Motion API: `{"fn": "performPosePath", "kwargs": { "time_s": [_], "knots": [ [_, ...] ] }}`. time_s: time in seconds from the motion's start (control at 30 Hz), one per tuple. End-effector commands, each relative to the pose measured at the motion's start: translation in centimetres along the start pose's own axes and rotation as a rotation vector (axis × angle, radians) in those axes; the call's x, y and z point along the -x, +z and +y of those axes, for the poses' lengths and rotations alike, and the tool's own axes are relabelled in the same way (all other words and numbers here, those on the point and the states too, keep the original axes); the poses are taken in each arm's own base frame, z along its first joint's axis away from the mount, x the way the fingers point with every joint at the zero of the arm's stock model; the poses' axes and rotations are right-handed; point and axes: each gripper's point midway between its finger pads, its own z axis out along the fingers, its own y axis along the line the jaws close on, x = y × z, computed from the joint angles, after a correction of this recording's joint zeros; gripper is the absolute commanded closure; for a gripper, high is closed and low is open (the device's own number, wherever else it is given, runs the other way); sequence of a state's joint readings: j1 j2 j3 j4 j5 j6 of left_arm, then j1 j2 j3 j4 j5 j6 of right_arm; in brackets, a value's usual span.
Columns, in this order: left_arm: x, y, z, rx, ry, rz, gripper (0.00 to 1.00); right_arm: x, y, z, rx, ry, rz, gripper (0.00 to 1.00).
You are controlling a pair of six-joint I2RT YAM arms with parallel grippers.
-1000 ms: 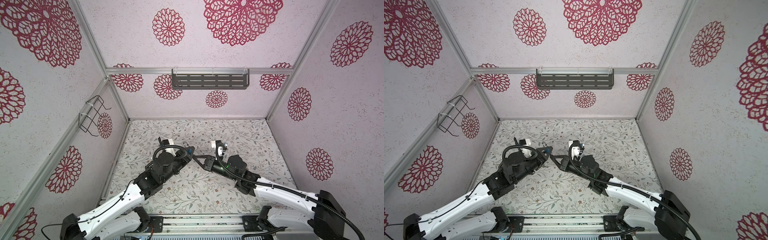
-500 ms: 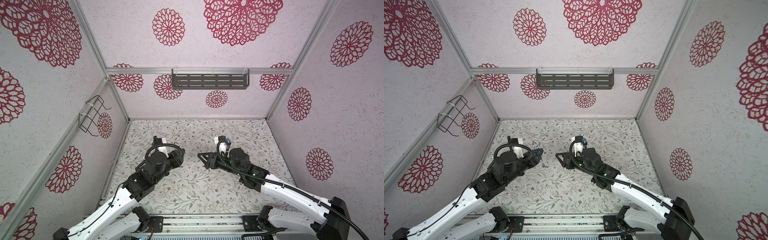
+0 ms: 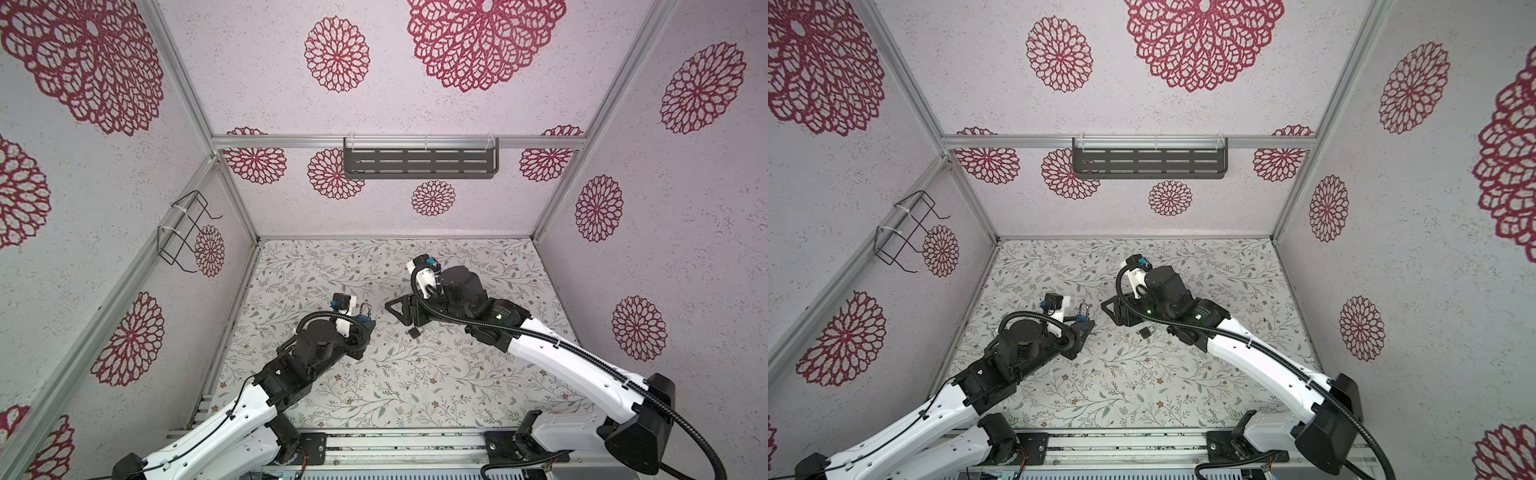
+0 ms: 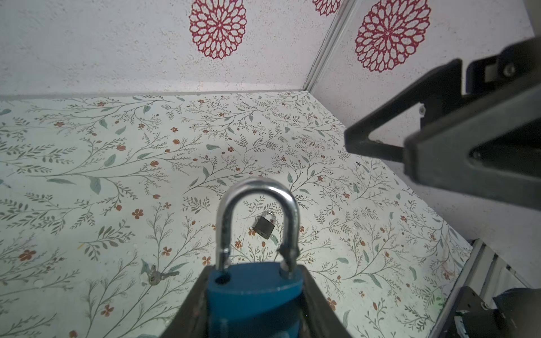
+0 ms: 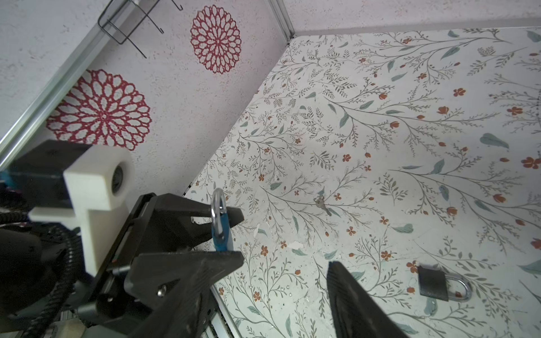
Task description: Unlock with the key
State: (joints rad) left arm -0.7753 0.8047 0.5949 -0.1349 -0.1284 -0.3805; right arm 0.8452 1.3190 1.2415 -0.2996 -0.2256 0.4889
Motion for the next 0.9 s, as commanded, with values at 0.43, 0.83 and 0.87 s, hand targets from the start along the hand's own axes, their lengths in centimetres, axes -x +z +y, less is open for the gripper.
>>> {"fn": "performPosePath", "kwargs": {
  "time_s": [0.43,0.83,0.87],
  "knots": [
    [2.0,0.5,-1.8,-0.063,0.152,-0.130,1.00,1.7,3.2,0.4,-0.172,-0.178,0.122,0.23],
    [1.9,0.4,-1.5,-0.047,0.156,-0.126,1.00,2.2,3.4,-2.1,-0.345,-0.269,0.187,0.22],
    [1.9,0.5,-1.5,-0.045,0.155,-0.127,1.00,2.1,3.5,-2.1,-0.336,-0.276,0.195,0.21]
  ]
}}
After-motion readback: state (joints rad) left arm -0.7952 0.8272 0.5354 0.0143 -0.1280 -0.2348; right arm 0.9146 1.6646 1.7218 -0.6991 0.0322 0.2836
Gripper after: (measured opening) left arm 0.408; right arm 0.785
